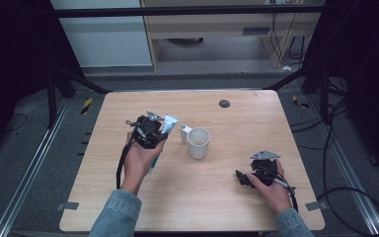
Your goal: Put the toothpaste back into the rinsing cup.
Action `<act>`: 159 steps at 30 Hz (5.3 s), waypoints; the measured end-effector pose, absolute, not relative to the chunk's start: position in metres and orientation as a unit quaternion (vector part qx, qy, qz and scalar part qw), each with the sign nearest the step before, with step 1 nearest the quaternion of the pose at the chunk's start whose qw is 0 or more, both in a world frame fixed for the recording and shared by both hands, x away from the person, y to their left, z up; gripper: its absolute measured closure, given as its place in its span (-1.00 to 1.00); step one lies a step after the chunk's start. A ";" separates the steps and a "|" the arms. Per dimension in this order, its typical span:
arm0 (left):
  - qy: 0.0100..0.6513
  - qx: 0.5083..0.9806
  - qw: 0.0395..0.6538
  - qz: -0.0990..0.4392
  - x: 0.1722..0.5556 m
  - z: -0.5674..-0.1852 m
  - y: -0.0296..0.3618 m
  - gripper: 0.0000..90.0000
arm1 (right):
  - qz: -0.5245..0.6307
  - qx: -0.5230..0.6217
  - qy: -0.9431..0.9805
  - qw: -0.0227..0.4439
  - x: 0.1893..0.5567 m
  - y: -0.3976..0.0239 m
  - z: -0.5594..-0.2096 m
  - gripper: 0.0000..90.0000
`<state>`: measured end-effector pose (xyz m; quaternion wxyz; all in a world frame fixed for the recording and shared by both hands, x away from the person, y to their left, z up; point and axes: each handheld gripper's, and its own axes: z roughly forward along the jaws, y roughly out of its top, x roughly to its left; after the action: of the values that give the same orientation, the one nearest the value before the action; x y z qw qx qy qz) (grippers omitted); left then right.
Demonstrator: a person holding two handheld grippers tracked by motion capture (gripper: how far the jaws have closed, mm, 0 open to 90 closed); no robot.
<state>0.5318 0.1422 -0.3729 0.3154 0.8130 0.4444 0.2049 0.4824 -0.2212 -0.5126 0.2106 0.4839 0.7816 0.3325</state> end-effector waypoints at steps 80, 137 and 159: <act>0.383 0.775 0.417 0.280 0.528 -0.310 0.060 0.74 | 0.332 0.483 0.782 0.211 0.482 -0.221 -0.513 -0.99; 0.369 0.726 0.491 0.309 0.546 -0.325 0.047 0.74 | 0.333 0.480 0.784 0.211 0.482 -0.222 -0.513 -0.98; 0.351 0.712 0.518 0.319 0.553 -0.352 0.036 0.74 | 0.332 0.482 0.783 0.210 0.481 -0.223 -0.512 -0.98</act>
<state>0.5529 0.0365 -0.3524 0.5181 0.7120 0.3507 0.3190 0.4806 -0.2227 -0.5124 0.2099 0.4816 0.7833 0.3325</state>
